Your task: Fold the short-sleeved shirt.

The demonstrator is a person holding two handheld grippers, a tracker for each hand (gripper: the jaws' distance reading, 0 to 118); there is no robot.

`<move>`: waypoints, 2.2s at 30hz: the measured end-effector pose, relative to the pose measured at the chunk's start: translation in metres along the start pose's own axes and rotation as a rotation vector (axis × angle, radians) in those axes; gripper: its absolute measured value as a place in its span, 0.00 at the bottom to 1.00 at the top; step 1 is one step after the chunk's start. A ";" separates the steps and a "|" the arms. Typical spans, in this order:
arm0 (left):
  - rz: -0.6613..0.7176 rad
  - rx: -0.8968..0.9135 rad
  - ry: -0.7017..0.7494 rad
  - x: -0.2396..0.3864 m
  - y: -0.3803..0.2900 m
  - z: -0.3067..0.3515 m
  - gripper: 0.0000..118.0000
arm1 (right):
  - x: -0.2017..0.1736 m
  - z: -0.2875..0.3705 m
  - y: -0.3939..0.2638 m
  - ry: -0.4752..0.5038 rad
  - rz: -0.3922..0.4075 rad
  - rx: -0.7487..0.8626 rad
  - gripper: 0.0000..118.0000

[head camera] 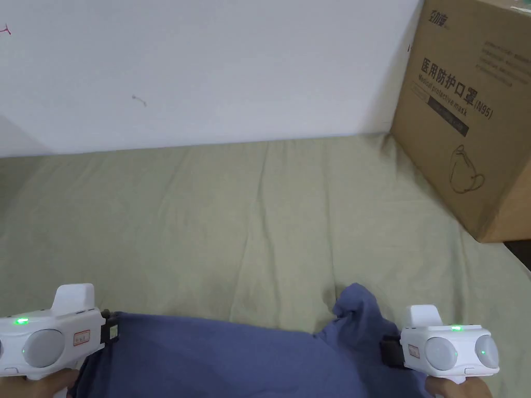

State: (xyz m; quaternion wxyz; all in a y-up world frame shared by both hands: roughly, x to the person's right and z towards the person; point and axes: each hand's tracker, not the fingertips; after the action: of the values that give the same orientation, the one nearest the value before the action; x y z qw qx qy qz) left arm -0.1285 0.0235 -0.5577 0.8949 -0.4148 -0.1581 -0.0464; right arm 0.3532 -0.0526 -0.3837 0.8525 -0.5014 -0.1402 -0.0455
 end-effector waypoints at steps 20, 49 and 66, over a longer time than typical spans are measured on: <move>0.078 0.265 0.056 -0.026 0.032 0.153 0.04 | -0.010 0.244 0.029 0.087 0.086 0.556 0.04; 0.077 0.651 0.168 -0.039 0.260 0.284 0.04 | -0.014 0.401 0.258 0.123 0.098 1.108 0.04; 0.008 0.501 0.137 -0.028 0.161 0.121 0.04 | -0.007 0.227 0.180 0.139 0.097 0.803 0.04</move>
State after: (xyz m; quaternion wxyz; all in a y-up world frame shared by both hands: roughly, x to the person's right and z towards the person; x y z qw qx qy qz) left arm -0.1506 0.2182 -0.6105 0.9785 -0.1768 -0.1019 -0.0302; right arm 0.3422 0.2328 -0.4329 0.9891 -0.1306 -0.0648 0.0194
